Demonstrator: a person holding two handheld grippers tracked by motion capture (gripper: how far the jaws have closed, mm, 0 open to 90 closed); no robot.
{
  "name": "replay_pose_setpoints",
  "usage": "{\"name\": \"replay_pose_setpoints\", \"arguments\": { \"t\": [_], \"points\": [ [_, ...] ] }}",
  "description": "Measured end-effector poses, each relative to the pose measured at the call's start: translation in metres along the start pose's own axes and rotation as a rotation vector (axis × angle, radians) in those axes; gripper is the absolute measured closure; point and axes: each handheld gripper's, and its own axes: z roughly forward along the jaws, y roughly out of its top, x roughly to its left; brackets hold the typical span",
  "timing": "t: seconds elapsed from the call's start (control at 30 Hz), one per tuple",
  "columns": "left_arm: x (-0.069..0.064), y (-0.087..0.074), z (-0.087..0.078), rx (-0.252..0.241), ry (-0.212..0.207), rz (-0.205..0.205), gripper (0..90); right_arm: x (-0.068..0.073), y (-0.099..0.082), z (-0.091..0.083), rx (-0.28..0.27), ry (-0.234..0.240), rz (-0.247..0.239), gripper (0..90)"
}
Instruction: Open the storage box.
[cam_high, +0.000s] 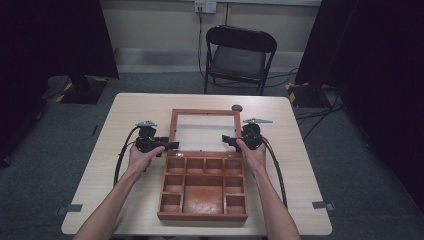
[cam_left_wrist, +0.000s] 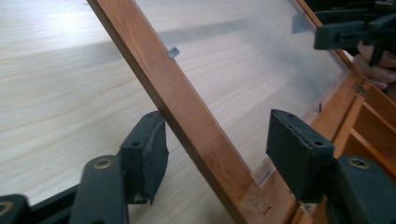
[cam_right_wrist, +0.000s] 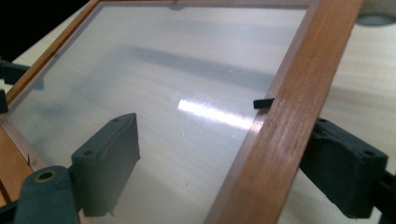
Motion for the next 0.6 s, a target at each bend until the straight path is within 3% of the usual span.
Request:
{"name": "replay_pose_setpoints", "arguments": {
  "t": [0.13, 0.23, 0.3, 0.4, 0.6],
  "points": [
    [0.002, -0.004, 0.003, 0.014, -0.009, -0.024, 35.7, -0.006, -0.005, -0.003, 0.023, 0.001, 0.012, 16.4],
    [0.008, -0.007, 0.006, 0.037, -0.039, -0.085, 33.4, -0.008, -0.008, -0.005, -0.002, -0.007, 0.016, 19.7],
    [0.008, -0.007, 0.003, 0.021, -0.001, -0.05, 33.6, -0.008, -0.009, -0.007, -0.002, -0.001, 0.015, 19.8],
    [0.01, -0.005, -0.003, -0.012, -0.015, -0.077, 33.9, -0.008, -0.009, -0.011, -0.008, -0.002, 0.008, 20.0],
    [0.01, -0.008, -0.015, 0.022, 0.041, -0.047, 30.0, -0.008, -0.011, -0.025, 0.0, -0.014, -0.021, 18.7]
  ]
}}
